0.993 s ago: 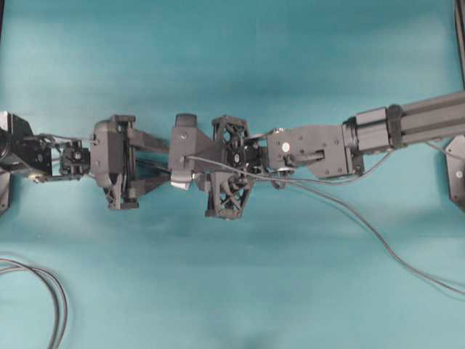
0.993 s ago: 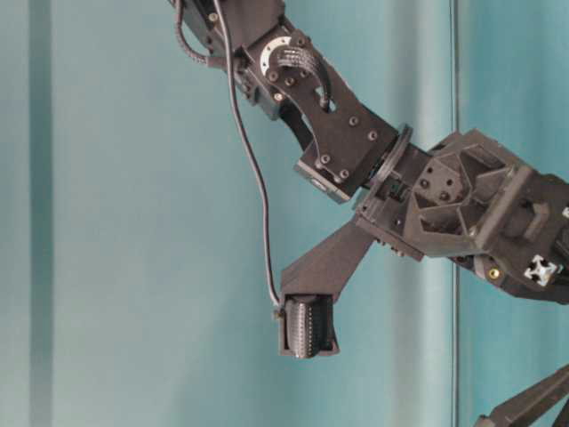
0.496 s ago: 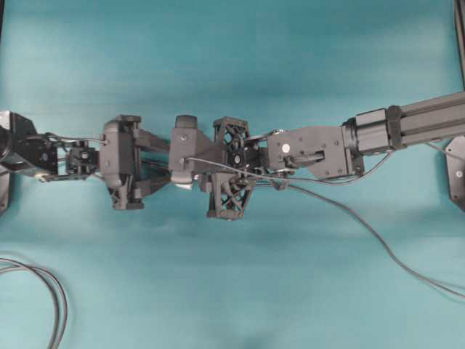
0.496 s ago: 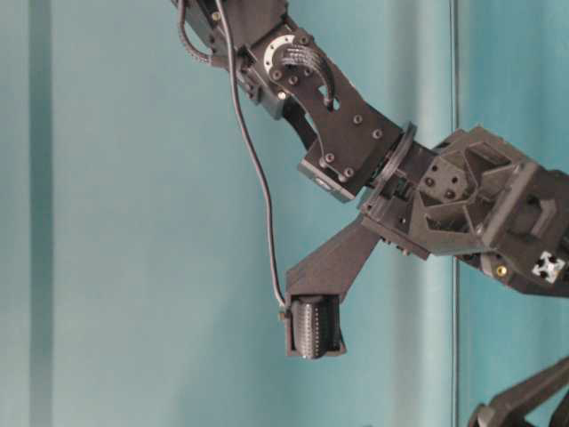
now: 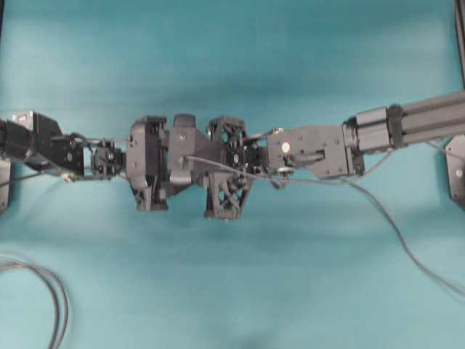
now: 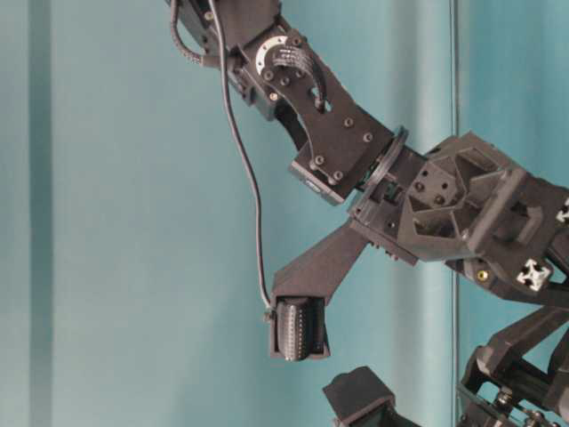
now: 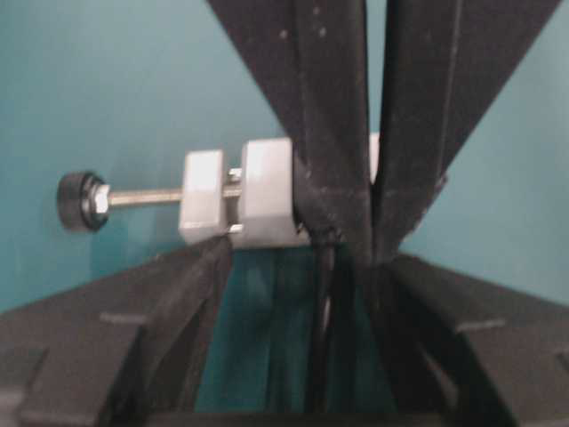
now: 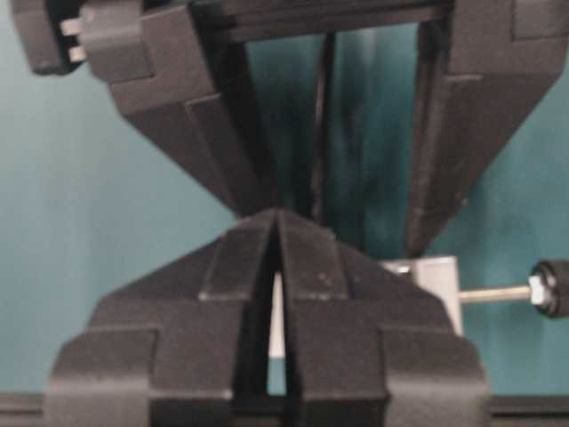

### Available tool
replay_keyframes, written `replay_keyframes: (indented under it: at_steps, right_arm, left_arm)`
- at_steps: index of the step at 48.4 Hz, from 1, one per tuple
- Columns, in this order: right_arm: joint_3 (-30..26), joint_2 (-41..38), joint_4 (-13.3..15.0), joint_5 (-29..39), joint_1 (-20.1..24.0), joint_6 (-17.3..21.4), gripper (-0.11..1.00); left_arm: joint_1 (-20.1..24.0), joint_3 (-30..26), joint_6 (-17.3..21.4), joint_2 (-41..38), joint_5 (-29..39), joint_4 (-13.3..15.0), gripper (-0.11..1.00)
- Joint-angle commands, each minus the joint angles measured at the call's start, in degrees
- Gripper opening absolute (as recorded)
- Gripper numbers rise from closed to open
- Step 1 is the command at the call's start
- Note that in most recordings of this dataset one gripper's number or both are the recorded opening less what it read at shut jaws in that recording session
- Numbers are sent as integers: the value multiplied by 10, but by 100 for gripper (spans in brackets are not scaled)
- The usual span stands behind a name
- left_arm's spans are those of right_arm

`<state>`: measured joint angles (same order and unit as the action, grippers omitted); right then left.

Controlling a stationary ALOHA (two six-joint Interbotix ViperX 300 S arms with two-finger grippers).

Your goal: Insert the USB cable into the female connector supported by the left arm.

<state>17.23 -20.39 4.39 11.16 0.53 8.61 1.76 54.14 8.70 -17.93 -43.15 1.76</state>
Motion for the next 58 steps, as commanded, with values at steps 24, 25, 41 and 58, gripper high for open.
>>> replay_keyframes:
  at_steps: [24,25,41,58]
  right_arm:
    - [152,158,2,-114,-22,-1,-1]
    - [157,163,3,-120,-24,0,-1]
    - [236,216,2,-160,-28,2,-1]
    - [312,274,1,-331,-35,3,35]
  left_arm:
    - [14,98,2,93,-10,3,69]
    - [14,99,2,93,-10,3,69]
    - [15,120,3,114,-33,3,69]
    - [22,142,-7,214,-42,3,69]
